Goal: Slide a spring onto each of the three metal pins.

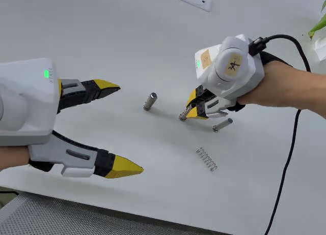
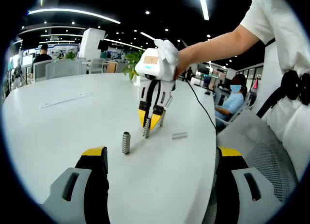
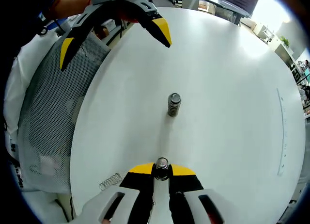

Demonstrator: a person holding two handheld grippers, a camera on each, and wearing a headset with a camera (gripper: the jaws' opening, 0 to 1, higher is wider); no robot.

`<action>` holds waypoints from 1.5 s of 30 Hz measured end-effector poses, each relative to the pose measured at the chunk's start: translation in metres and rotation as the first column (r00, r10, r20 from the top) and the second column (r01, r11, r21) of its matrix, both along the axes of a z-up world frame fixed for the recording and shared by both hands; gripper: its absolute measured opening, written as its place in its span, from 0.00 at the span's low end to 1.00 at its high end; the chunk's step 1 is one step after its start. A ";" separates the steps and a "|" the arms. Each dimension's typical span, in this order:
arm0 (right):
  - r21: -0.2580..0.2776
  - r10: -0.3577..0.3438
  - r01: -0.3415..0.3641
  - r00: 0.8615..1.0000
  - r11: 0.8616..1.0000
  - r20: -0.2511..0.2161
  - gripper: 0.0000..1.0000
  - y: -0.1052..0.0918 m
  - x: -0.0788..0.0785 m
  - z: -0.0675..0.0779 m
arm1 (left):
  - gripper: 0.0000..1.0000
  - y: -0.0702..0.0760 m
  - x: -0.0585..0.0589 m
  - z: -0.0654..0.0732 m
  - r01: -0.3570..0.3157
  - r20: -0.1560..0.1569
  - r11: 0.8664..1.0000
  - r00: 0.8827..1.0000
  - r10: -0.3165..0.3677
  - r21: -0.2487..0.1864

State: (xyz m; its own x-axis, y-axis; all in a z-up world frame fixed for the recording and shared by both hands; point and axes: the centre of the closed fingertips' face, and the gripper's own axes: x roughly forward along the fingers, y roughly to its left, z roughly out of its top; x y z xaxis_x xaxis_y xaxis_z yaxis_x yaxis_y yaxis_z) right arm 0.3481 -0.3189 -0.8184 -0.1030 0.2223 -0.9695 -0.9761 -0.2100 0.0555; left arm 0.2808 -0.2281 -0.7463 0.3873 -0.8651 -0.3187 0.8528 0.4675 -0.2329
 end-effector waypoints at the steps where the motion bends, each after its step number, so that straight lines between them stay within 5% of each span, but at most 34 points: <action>1: -0.002 0.002 -0.002 1.000 1.000 -0.001 0.07 -0.001 0.001 -0.001 | 0.91 0.000 0.000 0.000 -0.001 -0.001 1.000 1.000 0.001 0.000; 28: 0.005 -0.005 0.005 1.000 1.000 0.005 0.11 0.001 0.003 -0.006 | 0.91 0.001 0.001 -0.003 0.001 -0.008 1.000 1.000 -0.001 0.012; 45: 0.065 -0.081 0.082 0.997 0.995 -0.009 0.22 0.000 0.004 0.015 | 0.91 0.005 0.000 -0.002 0.004 -0.006 1.000 1.000 -0.003 0.029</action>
State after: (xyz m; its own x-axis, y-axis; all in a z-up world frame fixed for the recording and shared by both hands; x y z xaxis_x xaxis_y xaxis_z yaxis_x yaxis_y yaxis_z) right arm 0.3517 -0.3185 -0.8035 -0.0880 0.2930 -0.9521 -0.9898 -0.1329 0.0506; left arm 0.2811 -0.2234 -0.7480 0.3823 -0.8567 -0.3464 0.8530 0.4713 -0.2243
